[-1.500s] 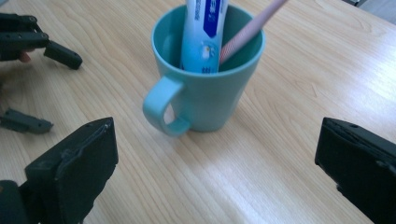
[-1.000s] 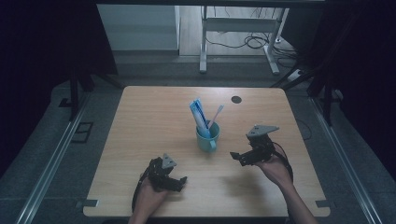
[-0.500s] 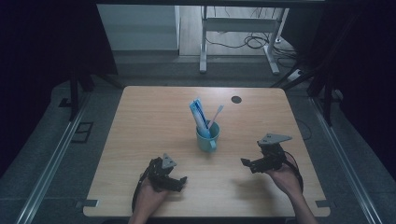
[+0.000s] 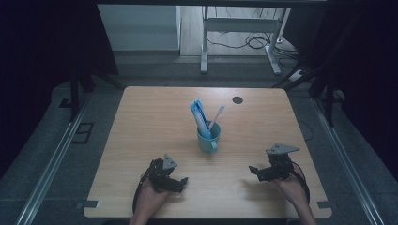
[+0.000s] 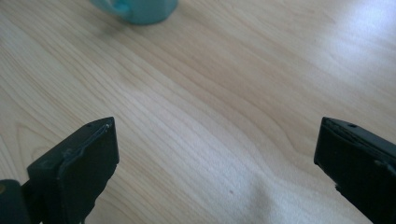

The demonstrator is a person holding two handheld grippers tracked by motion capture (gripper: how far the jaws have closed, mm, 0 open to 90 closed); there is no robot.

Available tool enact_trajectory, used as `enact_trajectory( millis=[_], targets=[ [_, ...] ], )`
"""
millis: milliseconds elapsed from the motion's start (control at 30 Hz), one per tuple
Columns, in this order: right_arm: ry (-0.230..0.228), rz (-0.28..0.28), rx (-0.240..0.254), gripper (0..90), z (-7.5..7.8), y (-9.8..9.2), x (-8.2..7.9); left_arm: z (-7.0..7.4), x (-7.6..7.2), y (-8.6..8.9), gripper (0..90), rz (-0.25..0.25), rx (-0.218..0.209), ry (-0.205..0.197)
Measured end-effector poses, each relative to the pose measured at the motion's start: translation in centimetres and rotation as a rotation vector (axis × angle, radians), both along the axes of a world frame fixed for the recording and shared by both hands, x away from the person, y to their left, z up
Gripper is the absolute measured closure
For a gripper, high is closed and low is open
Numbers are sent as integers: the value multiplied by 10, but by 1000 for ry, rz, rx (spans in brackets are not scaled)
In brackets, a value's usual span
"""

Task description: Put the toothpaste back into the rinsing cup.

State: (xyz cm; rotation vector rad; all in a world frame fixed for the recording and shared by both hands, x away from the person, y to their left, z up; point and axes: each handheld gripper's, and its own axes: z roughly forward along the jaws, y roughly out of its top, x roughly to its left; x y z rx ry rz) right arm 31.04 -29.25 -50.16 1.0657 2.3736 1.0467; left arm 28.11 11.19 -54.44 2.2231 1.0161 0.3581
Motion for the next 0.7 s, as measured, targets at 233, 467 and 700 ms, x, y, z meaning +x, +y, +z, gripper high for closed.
enact_trajectory(
  millis=[233, 467, 700],
  targets=[
    [18, -4, 1, 0, -13, -5, -4, 0, 0, 0, 19, 0, 0, 0],
    [32, -3, -8, 0, -24, -6, -6, 0, 0, 0, 19, -1, 2, -1],
    [48, 5, -40, 0, -38, -5, -8, 0, 0, 0, 19, -1, 2, -2]
  ],
)
